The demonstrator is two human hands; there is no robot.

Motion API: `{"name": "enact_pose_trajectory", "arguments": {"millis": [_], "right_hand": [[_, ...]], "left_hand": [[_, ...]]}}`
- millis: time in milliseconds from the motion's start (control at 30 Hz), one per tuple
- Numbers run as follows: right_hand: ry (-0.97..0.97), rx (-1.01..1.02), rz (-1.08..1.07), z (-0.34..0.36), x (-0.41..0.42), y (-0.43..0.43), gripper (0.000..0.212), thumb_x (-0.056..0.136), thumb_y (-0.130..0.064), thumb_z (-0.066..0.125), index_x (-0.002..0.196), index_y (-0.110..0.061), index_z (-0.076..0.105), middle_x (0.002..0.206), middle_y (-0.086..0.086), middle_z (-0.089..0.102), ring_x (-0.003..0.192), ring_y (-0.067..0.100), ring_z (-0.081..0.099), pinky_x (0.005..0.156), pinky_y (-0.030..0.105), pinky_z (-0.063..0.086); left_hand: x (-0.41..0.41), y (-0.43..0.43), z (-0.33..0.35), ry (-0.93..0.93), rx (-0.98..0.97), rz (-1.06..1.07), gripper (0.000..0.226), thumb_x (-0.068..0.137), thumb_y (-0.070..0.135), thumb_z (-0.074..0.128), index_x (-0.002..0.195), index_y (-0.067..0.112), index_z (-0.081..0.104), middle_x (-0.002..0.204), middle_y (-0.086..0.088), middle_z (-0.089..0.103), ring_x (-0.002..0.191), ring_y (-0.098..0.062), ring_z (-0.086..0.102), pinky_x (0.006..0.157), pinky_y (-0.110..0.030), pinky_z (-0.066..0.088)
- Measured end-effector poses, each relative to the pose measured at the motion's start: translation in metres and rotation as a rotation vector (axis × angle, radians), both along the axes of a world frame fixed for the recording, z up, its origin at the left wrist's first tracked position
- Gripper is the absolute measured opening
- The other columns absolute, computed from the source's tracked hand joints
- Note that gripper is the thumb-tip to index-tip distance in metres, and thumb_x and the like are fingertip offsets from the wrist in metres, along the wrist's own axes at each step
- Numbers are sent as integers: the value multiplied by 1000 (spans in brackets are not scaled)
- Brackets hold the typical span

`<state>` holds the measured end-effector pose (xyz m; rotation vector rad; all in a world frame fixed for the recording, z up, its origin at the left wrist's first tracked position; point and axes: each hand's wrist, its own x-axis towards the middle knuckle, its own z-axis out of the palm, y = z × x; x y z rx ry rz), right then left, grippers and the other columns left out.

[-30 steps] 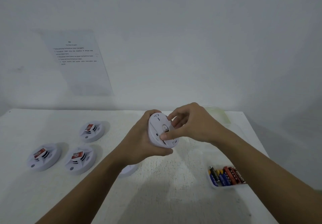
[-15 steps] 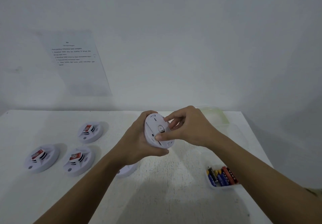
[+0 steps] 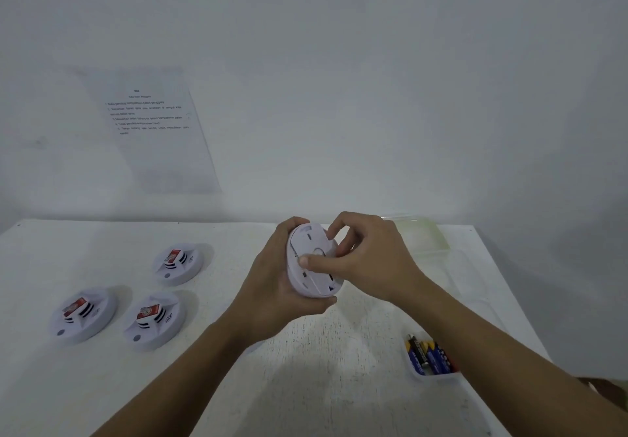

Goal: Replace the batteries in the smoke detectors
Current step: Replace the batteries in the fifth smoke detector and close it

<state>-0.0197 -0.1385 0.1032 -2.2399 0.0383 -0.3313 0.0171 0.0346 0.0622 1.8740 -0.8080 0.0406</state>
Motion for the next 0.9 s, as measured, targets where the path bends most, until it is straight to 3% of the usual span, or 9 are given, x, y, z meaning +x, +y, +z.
{"name": "enact_pose_trajectory", "arguments": {"millis": [133,267,367,433,533,633,767,833,900], "right_hand": [[-32,-44,-28,0,-3,3,43,61,-60,86,85,-29,68,65,-12,66,63,5,64,57,12,42],[-153,-69,-30,-4,-6,9,50,63,-62,82,99,-30,70,78,-14,65,72,6,62,62,12,46],[-240,-52,-7,-4,-6,11,52,65,-63,74,102,-26,68,93,-14,63,83,3,58,67,8,44],[-225,-51,33,-3,-7,9,52,68,-59,79,105,-25,69,97,-14,63,86,1,57,70,5,42],[-184,-101,56,-3,-10,8,55,67,-61,77,107,-25,68,97,-14,62,85,3,57,67,6,43],[-174,-134,40,-4,-9,9,57,63,-66,67,102,-24,67,91,-14,61,83,7,57,67,9,40],[-242,-115,47,-2,-8,7,52,58,-64,65,88,-21,67,79,-9,60,75,10,56,63,22,49],[-254,-125,54,-1,-7,7,50,57,-61,66,84,-19,68,76,-6,61,73,12,56,63,29,51],[-260,-112,64,-1,-7,8,49,56,-60,67,82,-19,67,75,-5,60,72,12,56,63,29,50]], "left_hand": [[-3,-1,-1,-40,35,20,79,66,40,86,121,66,35,119,26,55,115,-10,58,88,-15,53],[-5,-2,5,19,21,30,83,65,48,89,131,47,40,121,32,57,115,2,57,89,-11,49],[-5,0,13,-43,56,73,94,65,23,93,141,33,39,128,16,58,118,-5,58,93,-17,49],[-3,3,15,-63,74,59,95,66,22,93,142,33,37,131,14,57,120,-7,57,96,-17,49],[-3,3,12,25,97,4,91,62,42,91,138,35,40,129,15,56,121,-2,55,101,-22,51],[-5,2,8,126,57,27,91,48,74,79,123,38,42,123,22,51,114,18,51,92,-5,46],[2,2,-2,172,99,45,77,62,36,87,125,35,41,123,14,54,110,19,52,90,1,42],[6,3,-7,194,108,33,76,77,4,83,137,20,39,132,-1,54,110,1,57,102,-11,45],[9,4,-9,247,77,8,80,79,3,81,145,2,35,140,-14,50,109,-4,59,108,-23,46]]}}
